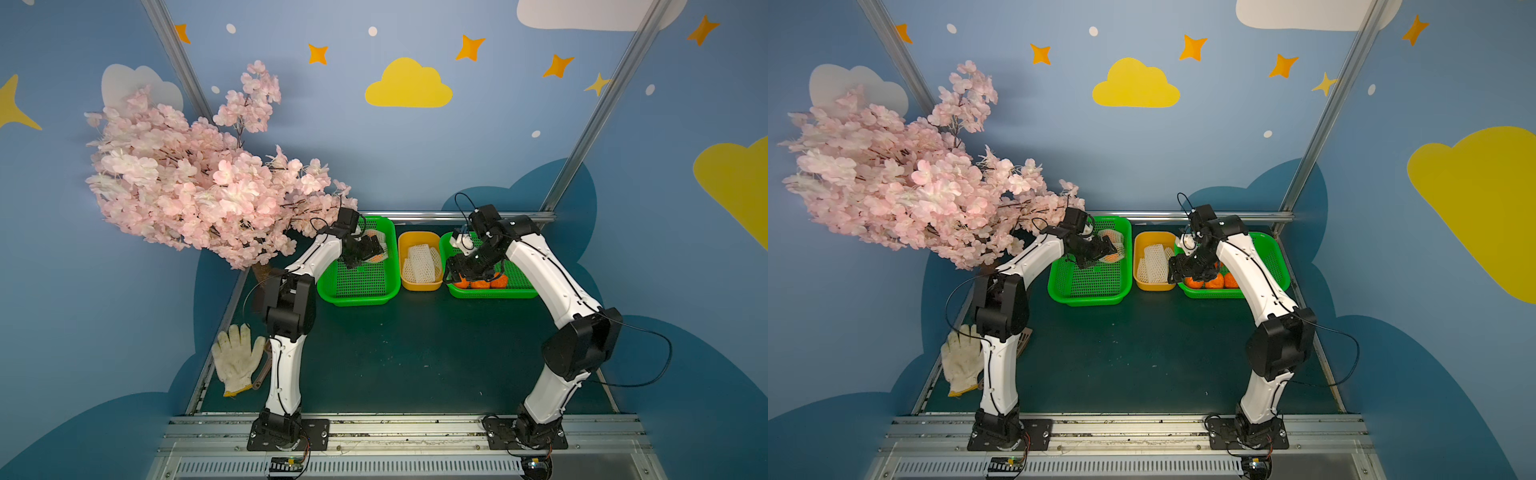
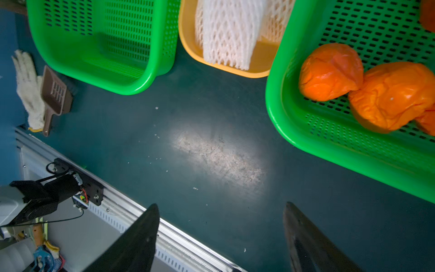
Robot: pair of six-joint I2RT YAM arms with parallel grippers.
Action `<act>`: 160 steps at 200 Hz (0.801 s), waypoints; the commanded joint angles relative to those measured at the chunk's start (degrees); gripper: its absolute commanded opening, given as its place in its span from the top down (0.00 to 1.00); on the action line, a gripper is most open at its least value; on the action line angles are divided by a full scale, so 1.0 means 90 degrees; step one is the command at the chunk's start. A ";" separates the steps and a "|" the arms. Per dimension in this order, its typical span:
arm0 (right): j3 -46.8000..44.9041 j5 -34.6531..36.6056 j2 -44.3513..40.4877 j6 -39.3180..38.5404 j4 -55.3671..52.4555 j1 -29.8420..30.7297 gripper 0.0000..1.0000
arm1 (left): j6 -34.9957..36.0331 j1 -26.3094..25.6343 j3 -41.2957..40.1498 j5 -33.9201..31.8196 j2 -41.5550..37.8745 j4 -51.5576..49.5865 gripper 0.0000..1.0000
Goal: Remove foam nets from oranges
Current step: Pick up the orange from the basket.
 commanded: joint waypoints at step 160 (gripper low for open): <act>-0.1340 -0.0468 -0.1785 0.0403 0.0341 0.0378 0.18 | -0.0216 0.0044 0.1562 -0.0013 0.1689 0.0512 0.14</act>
